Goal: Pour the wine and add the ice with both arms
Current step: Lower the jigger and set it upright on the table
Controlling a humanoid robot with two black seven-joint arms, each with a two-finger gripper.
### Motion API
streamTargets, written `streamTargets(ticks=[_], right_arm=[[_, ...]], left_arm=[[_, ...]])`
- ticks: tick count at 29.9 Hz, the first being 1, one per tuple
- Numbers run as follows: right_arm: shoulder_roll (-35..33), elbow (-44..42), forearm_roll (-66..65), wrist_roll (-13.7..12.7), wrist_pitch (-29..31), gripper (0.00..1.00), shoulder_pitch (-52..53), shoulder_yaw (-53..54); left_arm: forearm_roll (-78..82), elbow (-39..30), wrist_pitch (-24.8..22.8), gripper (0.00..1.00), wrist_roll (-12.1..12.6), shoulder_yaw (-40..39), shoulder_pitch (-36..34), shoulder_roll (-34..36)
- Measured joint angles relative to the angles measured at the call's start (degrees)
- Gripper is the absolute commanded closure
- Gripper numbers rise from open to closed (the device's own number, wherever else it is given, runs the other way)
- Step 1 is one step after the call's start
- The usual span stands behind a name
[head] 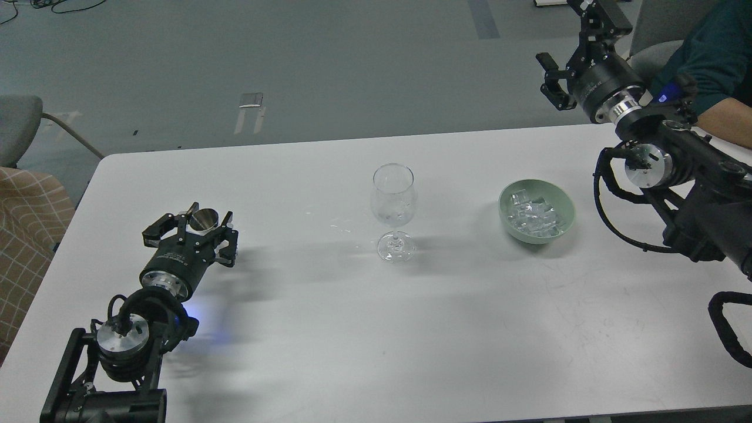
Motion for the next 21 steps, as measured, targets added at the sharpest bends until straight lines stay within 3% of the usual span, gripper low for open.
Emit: streamTargets(ticks=[1,3,21], right_arm=[[0.0,0.0,0.0,0.0,0.0,0.0,0.0,0.0],[0.0,0.0,0.0,0.0,0.0,0.0,0.0,0.0],[0.1,0.1,0.0,0.0,0.0,0.0,-0.1,0.0]], left_arm=[[0.0,0.0,0.0,0.17,0.0,0.0,-0.1,0.0],[0.0,0.0,0.1,0.04,0.1,0.0,-0.2,0.1],[-0.5,-0.2,-0.9,0.02,1.0,-0.9,3.3,1.7]])
